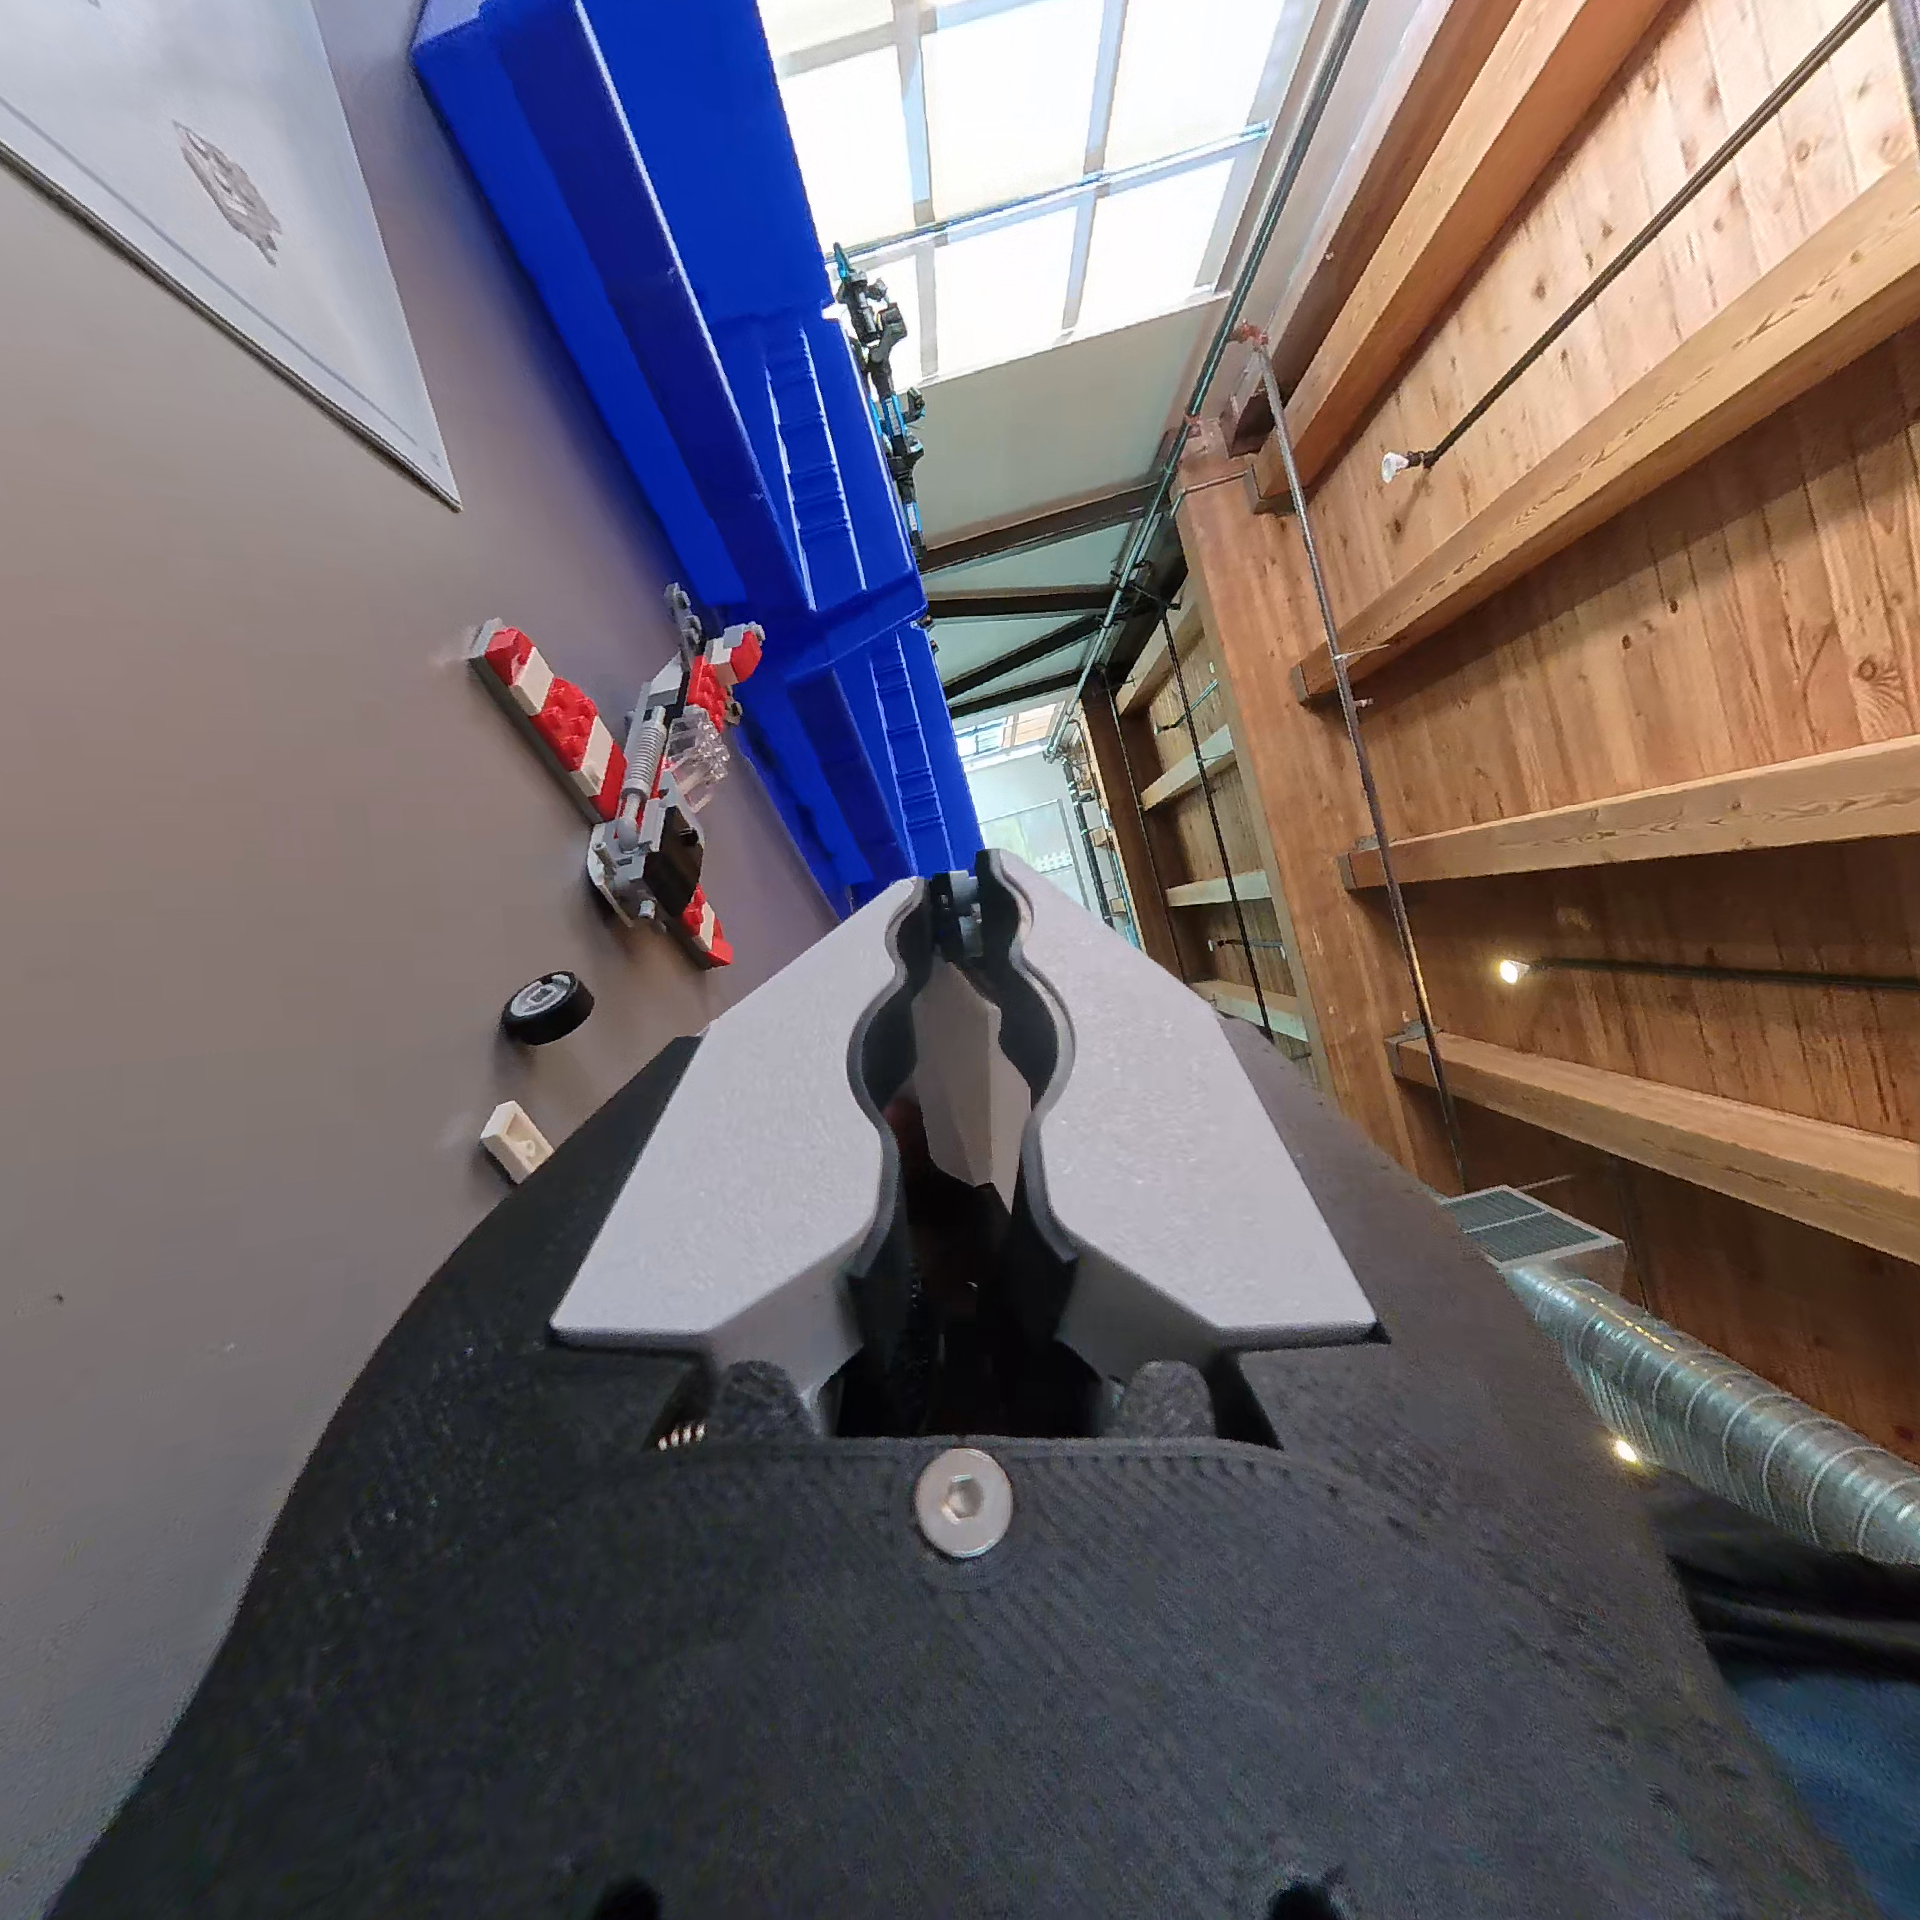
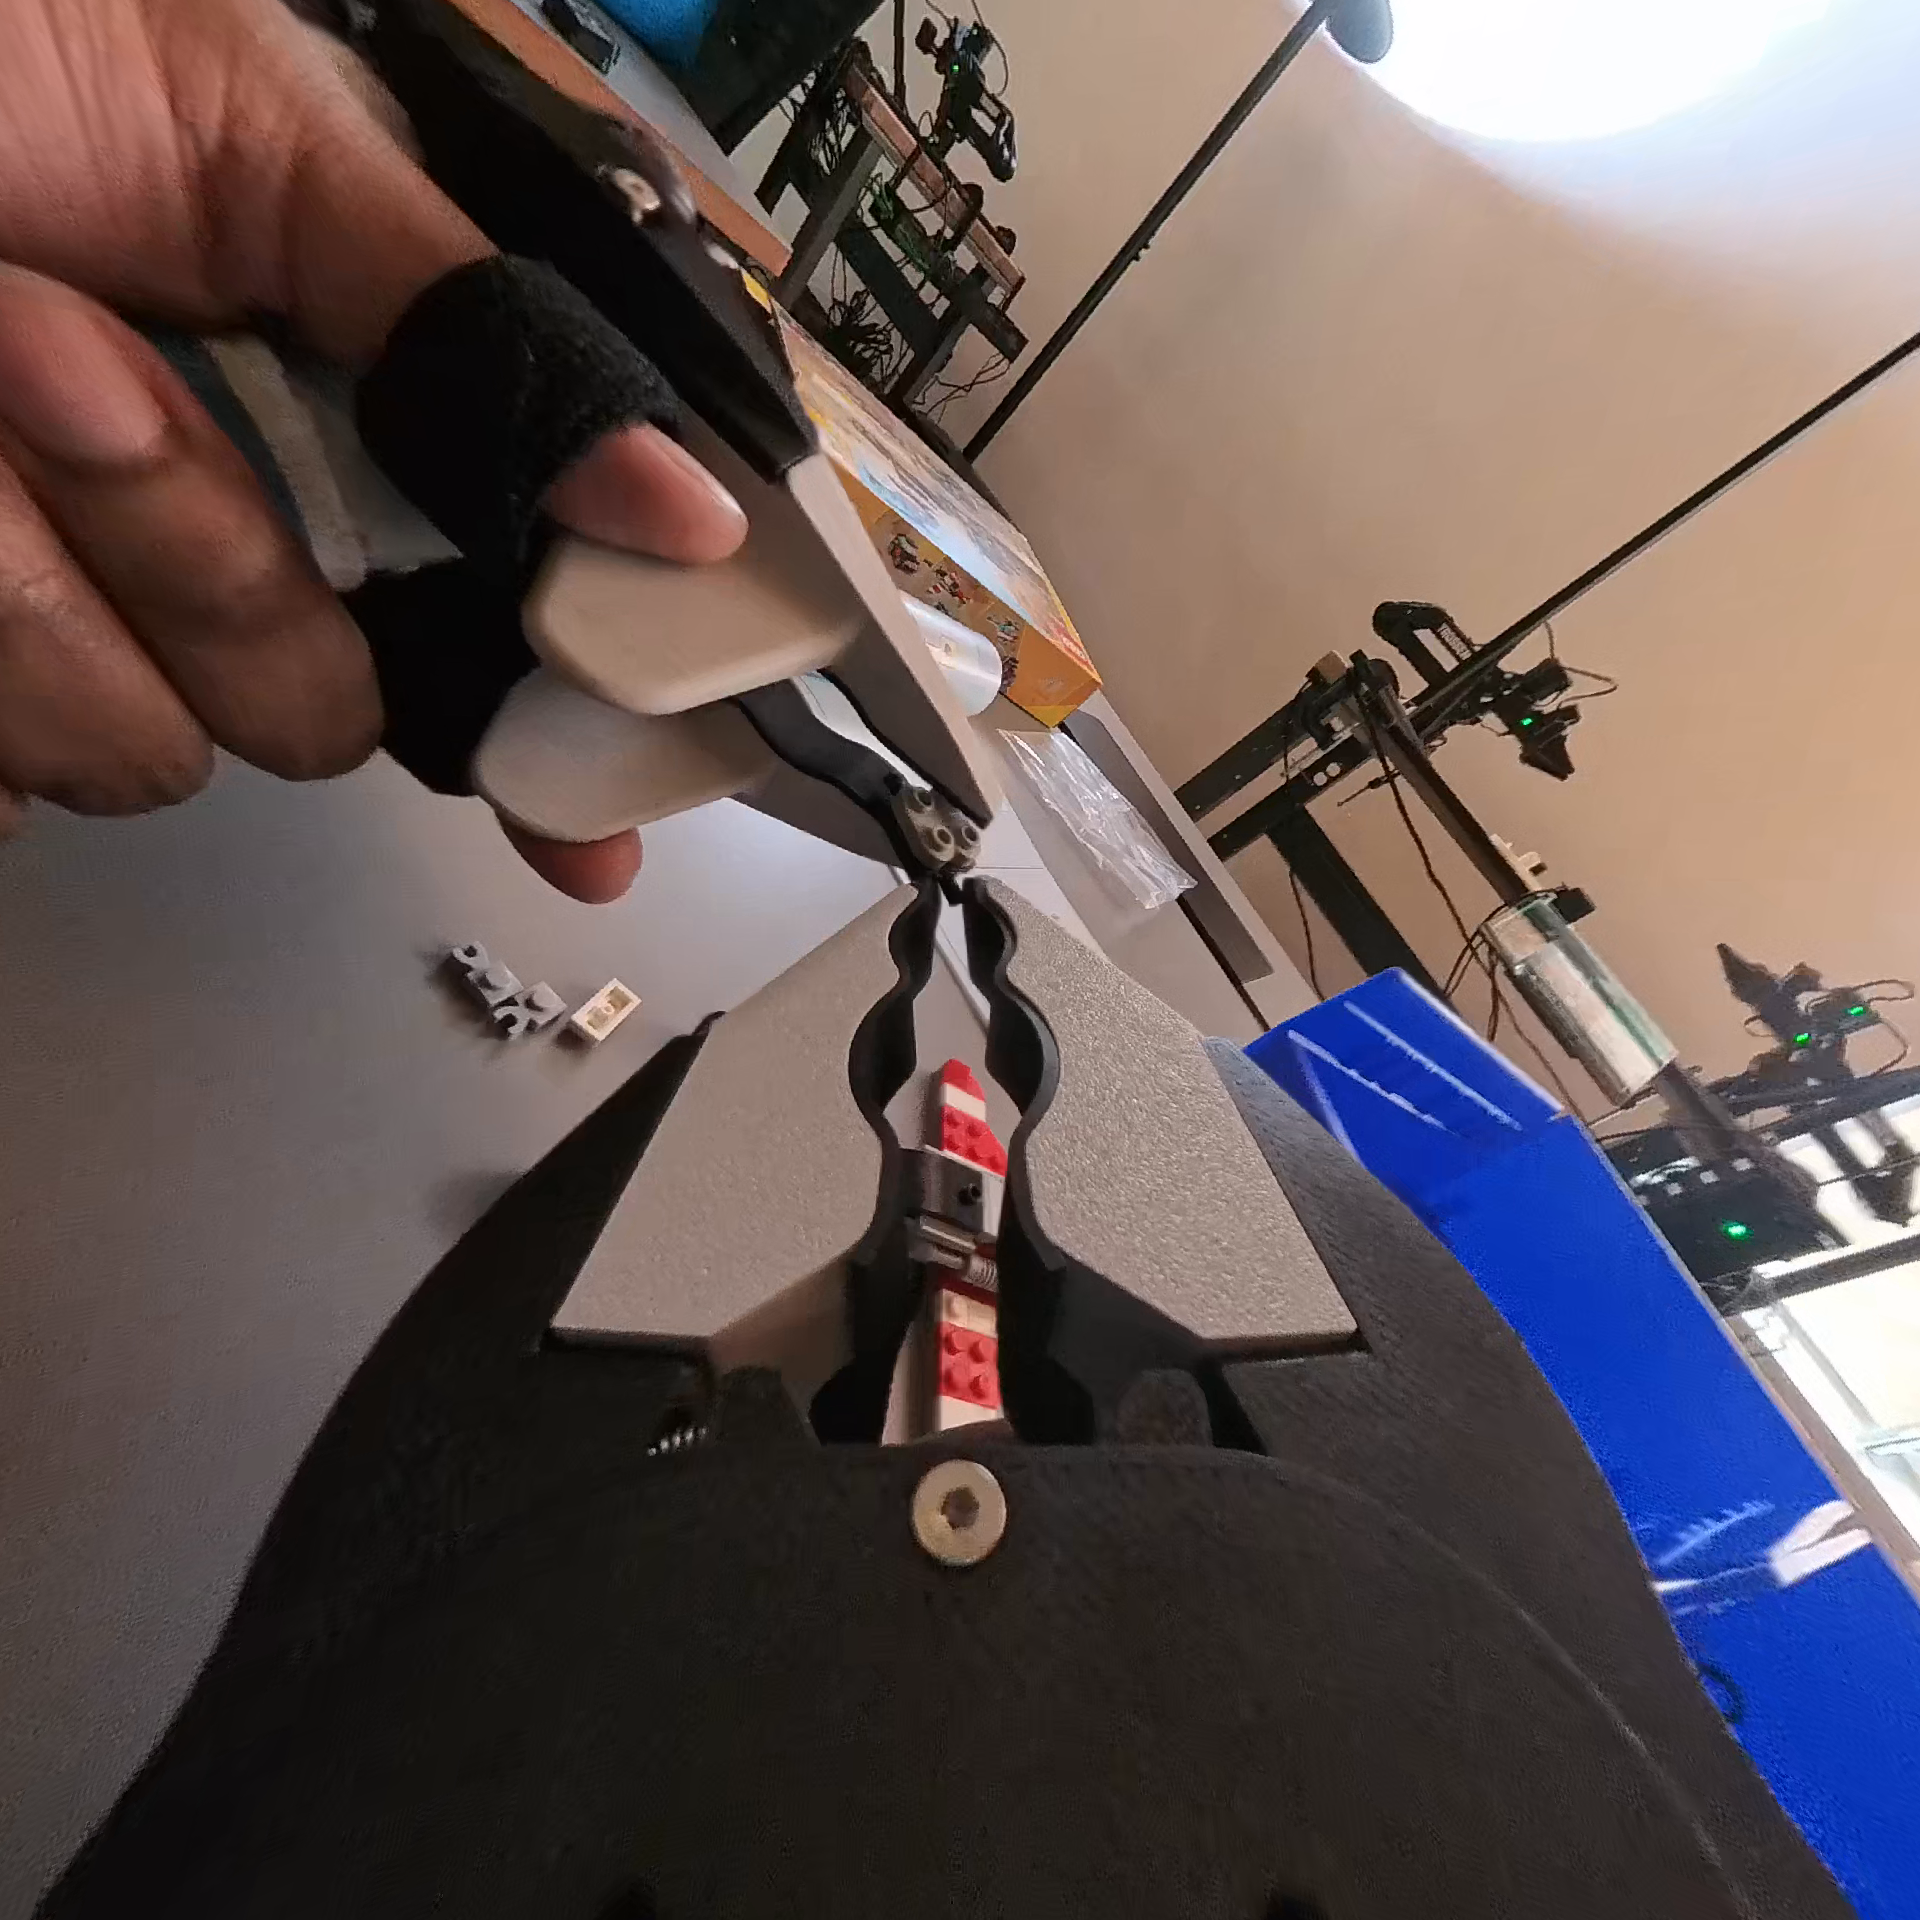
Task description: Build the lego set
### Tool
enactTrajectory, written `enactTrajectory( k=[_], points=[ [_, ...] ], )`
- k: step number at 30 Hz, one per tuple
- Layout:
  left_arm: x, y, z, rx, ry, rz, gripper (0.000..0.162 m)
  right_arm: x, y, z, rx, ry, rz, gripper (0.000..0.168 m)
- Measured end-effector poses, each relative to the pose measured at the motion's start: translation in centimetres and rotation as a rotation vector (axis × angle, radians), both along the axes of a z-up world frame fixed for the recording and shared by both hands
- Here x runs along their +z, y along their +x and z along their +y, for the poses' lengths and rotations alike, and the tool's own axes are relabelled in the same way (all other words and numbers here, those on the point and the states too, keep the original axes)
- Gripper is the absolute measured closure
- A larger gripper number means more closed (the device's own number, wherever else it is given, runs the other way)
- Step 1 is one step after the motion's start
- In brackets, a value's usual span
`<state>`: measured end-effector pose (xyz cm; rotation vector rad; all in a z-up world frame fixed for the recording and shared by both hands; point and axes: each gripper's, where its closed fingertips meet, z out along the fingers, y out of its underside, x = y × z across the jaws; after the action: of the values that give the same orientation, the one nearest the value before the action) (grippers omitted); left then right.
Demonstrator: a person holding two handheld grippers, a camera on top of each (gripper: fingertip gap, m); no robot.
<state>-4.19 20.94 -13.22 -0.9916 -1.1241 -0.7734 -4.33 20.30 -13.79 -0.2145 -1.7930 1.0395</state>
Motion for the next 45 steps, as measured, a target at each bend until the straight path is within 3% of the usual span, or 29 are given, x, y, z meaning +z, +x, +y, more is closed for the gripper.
enactTrajectory(
  k=[3, 9, 17, 24, 28, 33, 35, 38, 42, 45],
  points=[
    [0.8, -0.2, 0.2, 0.013, 0.039, 0.031, 0.145, 0.3, 0.1, 0.1, 0.026, -0.106, -0.080, 0.165],
    [2.3, -0.6, 0.1, 0.053, 0.084, 0.133, 0.119, 1.4, 0.0, 1.3, 0.058, -0.422, -0.298, 0.165],
    [1.4, -0.3, 1.2, 0.090, -0.244, 0.428, 0.117, 1.5, 0.1, 1.4, 0.076, -0.610, -0.467, 0.166],
    [1.3, 0.1, 1.6, 0.073, -0.291, 0.500, 0.126, 1.8, 0.7, 0.6, 0.126, -0.627, -0.480, 0.166],
    [2.0, 0.7, 1.7, 0.054, -0.241, 0.528, 0.144, 2.0, 1.0, 0.6, 0.151, -0.643, -0.488, 0.166],
    [2.8, 1.3, 1.6, 0.011, -0.206, 0.552, 0.144, 3.0, 1.9, 0.7, 0.245, -0.626, -0.432, 0.164],
    [3.1, 1.5, 1.2, -0.011, -0.183, 0.545, 0.144, 3.6, 2.6, 1.0, 0.296, -0.598, -0.385, 0.154],
    [3.2, 2.7, 0.9, -0.133, -0.100, 0.458, 0.144, 3.9, 3.4, 1.4, 0.342, -0.526, -0.336, 0.136],
    [2.7, 4.8, 1.1, -0.332, 0.037, 0.291, 0.144, 3.8, 5.2, 0.8, 0.427, -0.422, -0.280, 0.135],
    [2.8, 6.1, 1.3, -0.424, 0.081, 0.259, 0.144, 3.6, 6.1, 0.4, 0.477, -0.384, -0.282, 0.135]
  ],
)
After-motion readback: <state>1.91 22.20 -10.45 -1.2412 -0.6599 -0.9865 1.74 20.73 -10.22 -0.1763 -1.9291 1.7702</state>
